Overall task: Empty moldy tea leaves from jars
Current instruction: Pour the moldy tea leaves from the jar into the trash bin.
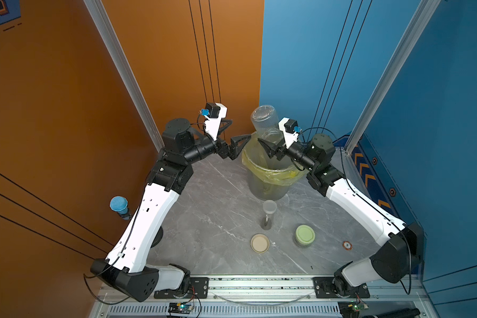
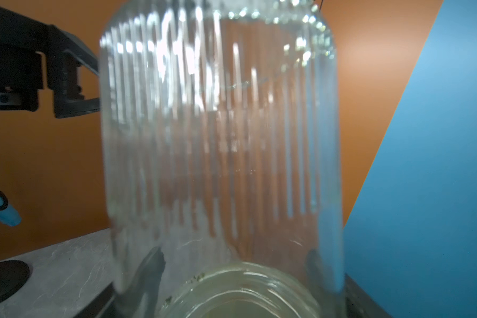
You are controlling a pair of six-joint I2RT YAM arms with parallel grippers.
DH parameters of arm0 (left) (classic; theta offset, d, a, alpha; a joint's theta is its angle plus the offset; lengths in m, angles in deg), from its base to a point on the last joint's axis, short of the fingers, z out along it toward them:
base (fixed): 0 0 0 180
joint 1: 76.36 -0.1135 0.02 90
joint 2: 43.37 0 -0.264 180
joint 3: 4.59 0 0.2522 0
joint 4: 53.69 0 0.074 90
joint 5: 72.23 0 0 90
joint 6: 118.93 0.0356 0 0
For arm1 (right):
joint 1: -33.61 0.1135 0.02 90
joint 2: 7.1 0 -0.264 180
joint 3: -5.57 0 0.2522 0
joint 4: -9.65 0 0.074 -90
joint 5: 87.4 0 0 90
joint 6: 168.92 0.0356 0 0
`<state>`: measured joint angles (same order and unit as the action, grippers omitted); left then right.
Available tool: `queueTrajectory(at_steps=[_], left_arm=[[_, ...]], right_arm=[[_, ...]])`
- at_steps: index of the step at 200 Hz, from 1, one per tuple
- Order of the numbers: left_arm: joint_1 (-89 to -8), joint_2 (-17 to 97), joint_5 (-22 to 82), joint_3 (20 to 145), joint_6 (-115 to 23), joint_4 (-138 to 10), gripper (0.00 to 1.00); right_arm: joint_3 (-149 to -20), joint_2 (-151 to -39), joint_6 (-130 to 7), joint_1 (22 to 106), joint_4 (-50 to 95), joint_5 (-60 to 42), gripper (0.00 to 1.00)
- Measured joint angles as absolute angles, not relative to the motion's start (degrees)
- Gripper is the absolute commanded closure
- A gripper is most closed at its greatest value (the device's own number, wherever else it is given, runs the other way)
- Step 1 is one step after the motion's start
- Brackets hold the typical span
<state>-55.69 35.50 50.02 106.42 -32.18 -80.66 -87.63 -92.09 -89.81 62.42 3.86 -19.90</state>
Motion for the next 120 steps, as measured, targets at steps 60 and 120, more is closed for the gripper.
queueTrajectory(at_steps=[60,120], left_arm=[[-53.2,40.9,51.9,109.2,-33.1,-84.5,0.02],[-52.7,41.1,52.0,110.1,-34.5,-83.9,0.04]], right_arm=[[-86.1,-90.9,-100.6,65.5,8.4,-18.2,0.80],[-84.7,-90.9,-106.1,67.7,8.9,-17.6,0.81]])
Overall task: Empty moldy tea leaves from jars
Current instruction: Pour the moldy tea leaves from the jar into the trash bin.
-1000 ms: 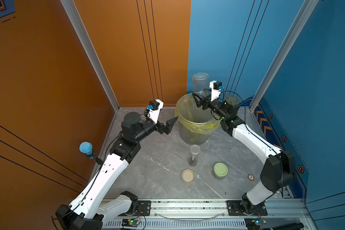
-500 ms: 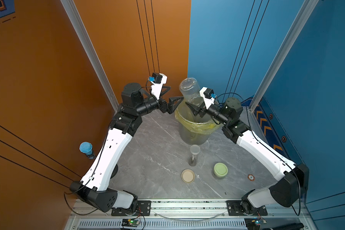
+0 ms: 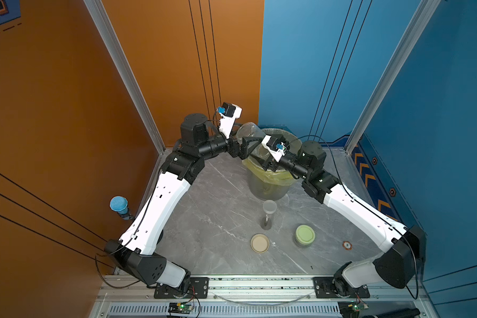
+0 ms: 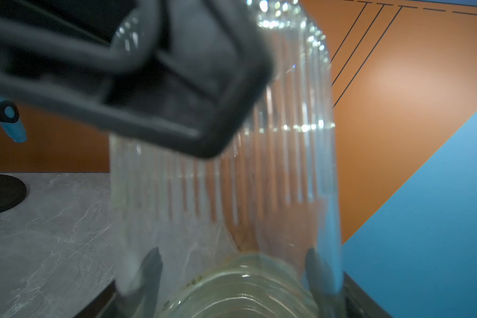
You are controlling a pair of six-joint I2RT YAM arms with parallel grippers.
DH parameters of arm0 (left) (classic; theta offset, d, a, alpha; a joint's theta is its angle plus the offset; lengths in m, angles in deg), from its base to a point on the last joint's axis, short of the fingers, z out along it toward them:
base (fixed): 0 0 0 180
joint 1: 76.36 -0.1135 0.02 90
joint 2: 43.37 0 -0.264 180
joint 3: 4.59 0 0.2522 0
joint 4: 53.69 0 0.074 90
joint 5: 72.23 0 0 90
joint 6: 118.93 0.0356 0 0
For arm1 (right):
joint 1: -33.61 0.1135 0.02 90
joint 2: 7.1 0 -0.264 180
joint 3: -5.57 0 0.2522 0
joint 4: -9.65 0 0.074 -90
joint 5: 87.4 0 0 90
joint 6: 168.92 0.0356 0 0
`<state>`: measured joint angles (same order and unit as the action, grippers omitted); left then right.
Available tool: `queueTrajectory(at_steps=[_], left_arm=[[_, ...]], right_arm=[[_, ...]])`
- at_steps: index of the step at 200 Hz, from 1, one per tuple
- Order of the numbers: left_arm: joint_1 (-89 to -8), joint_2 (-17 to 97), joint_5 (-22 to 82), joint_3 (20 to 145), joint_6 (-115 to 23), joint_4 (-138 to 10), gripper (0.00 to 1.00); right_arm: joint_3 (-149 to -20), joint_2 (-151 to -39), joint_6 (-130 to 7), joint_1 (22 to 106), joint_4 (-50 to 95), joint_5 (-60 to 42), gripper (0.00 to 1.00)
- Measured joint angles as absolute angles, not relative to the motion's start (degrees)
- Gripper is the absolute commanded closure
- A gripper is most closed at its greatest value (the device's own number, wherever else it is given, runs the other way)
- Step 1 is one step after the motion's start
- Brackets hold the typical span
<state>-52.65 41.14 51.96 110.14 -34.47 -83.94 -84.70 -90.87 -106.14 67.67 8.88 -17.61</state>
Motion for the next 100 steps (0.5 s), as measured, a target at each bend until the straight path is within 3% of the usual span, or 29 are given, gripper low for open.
queueTrajectory(at_steps=[60,100], left_arm=[[-52.7,42.1,53.3,110.1,-36.3,-82.0,0.00],[-52.7,42.1,54.4,109.0,-37.2,-80.9,0.02]], right_arm=[[-81.8,-90.6,-107.9,67.8,6.5,-15.1,0.82],[-81.6,-90.6,-108.3,68.0,4.5,-14.0,0.82]])
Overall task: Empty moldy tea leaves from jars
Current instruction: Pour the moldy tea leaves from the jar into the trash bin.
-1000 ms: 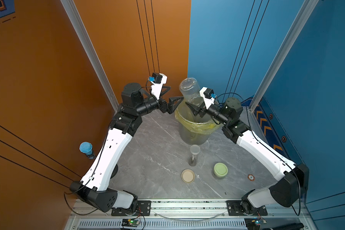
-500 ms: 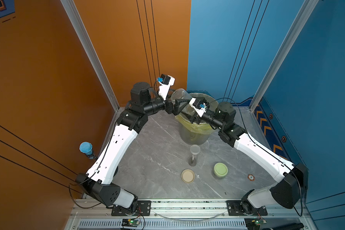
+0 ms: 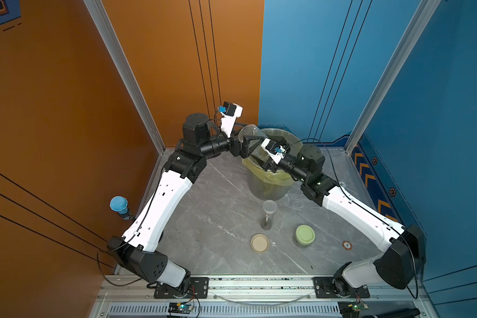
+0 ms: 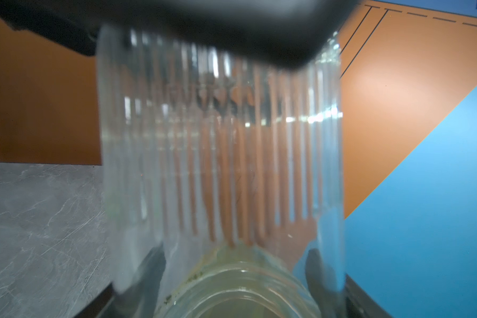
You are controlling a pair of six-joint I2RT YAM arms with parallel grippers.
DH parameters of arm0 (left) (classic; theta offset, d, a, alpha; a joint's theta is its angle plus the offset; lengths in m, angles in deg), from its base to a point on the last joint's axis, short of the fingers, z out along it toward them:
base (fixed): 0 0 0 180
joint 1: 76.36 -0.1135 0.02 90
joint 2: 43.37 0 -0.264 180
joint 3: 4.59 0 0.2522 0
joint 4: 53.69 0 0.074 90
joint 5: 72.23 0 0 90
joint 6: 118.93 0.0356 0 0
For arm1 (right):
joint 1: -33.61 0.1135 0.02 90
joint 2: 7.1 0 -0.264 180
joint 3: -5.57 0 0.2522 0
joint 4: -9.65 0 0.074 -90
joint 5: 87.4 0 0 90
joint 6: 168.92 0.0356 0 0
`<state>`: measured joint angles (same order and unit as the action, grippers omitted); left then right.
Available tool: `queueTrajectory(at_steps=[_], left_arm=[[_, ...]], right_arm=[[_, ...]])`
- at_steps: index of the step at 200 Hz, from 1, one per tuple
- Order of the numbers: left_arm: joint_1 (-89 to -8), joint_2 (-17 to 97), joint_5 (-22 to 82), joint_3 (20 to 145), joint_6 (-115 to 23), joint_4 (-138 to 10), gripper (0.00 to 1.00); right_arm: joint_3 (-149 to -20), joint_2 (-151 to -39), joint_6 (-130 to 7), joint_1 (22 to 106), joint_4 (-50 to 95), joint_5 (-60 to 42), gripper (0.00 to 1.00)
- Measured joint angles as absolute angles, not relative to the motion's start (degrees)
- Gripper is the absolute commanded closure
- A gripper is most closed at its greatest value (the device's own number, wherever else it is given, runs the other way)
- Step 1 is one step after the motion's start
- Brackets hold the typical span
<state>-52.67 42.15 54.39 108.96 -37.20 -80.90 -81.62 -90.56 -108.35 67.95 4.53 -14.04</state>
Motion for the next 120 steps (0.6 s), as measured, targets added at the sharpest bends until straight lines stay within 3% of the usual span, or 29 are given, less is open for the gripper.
queueTrajectory(at_steps=[120], left_arm=[[-53.2,42.0,58.0,106.2,-40.0,-78.4,0.01]], right_arm=[[-81.6,-89.6,-108.6,68.1,3.2,-14.0,0.86]])
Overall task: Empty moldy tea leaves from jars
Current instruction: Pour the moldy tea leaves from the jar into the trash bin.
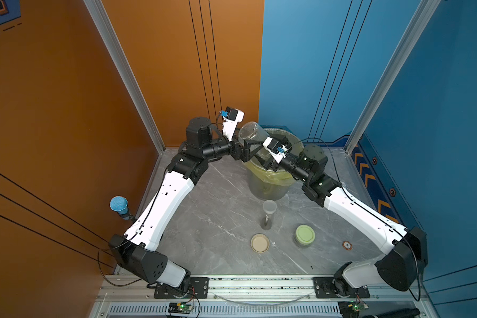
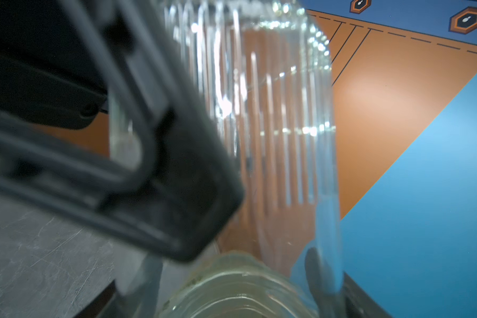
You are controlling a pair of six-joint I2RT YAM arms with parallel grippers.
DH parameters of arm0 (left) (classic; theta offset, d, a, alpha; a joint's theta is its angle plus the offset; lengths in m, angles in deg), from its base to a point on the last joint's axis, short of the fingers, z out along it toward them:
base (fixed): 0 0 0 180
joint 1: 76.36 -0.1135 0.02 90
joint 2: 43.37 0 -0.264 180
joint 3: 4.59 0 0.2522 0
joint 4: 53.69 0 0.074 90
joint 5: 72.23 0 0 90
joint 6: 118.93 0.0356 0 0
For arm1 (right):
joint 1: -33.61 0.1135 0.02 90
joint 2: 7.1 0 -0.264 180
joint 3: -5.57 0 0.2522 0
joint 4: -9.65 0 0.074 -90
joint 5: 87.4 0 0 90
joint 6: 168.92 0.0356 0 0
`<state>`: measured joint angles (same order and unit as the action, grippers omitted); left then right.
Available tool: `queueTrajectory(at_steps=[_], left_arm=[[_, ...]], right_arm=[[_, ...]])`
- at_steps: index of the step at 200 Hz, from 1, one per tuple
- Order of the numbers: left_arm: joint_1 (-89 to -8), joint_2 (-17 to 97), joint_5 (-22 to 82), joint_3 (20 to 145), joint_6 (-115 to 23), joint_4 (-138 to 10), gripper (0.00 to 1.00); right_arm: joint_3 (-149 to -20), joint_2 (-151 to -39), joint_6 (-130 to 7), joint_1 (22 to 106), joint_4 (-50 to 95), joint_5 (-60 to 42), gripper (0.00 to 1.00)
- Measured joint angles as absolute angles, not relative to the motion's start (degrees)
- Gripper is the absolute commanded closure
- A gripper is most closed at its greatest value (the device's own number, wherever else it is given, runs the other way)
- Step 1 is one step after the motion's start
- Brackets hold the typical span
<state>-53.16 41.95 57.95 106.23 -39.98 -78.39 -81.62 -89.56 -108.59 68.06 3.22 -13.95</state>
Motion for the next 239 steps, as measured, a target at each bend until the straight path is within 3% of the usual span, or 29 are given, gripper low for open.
queueTrajectory(at_steps=[88,126,132,218,239], left_arm=[[-54.6,44.5,63.9,107.5,-45.6,-73.3,0.04],[-54.6,44.7,64.6,108.2,-45.5,-73.5,0.12],[-54.6,44.8,64.6,108.3,-45.4,-73.4,0.19],[-54.7,45.6,64.3,109.3,-45.0,-73.1,0.57],[-54.9,45.6,63.7,109.3,-44.6,-72.9,0.62]], right_arm=[[-81.6,-89.6,-109.2,68.1,1.5,-14.0,0.89],[-81.6,-89.6,-109.2,68.1,1.5,-14.0,0.89],[-81.6,-89.6,-109.2,68.1,1.4,-14.0,0.89],[-83.0,-90.5,-109.7,67.9,1.6,-14.0,0.88],[-83.9,-91.3,-109.8,67.9,1.9,-14.0,0.71]])
